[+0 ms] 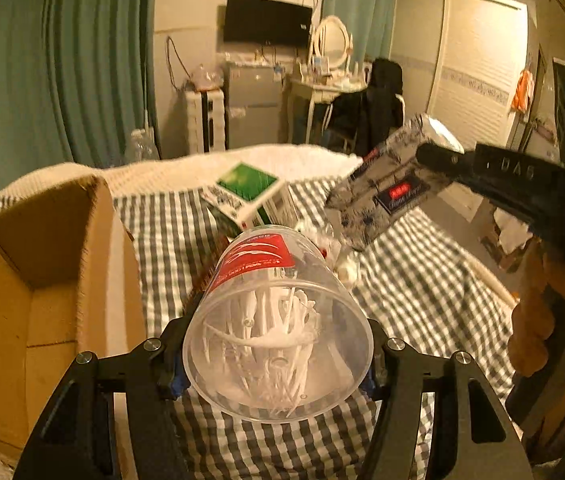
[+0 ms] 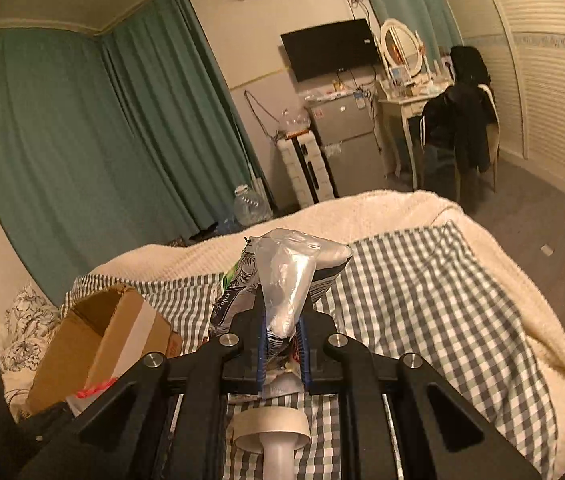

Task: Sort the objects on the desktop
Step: 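Lift and carry the cup and foil packet with both tools over the cardboard box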

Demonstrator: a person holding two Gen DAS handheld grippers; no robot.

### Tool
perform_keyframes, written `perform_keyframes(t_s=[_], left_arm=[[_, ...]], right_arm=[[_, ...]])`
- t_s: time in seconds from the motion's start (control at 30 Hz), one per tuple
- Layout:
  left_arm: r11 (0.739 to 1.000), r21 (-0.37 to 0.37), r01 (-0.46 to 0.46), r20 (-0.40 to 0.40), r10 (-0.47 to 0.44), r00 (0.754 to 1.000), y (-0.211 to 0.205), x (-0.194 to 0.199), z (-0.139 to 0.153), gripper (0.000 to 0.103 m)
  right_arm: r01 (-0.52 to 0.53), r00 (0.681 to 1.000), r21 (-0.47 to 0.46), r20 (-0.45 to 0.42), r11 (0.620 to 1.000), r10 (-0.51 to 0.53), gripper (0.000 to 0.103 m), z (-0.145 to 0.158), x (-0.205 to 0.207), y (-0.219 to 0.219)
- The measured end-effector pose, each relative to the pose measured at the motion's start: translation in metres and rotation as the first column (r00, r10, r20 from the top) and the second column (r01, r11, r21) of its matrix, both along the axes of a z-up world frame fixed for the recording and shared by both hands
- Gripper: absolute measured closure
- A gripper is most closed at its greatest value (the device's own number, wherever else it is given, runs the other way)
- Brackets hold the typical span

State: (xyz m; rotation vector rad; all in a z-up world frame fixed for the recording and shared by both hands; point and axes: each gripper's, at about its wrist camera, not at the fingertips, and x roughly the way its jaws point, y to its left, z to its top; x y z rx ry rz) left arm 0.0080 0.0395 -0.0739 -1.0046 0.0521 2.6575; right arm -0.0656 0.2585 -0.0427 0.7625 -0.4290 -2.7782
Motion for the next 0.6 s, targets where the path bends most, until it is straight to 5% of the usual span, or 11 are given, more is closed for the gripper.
perform_keyframes(t_s=[0.6], left_arm=[[0.994,0.025,-0.107,-0.180,0.109,0.978,-0.032,0.024,0.061,0.039]], right_arm=[[0.007,0.981,0.028,-0.196,1.000,-0.001,0.091,0.053,0.045,-0.020]])
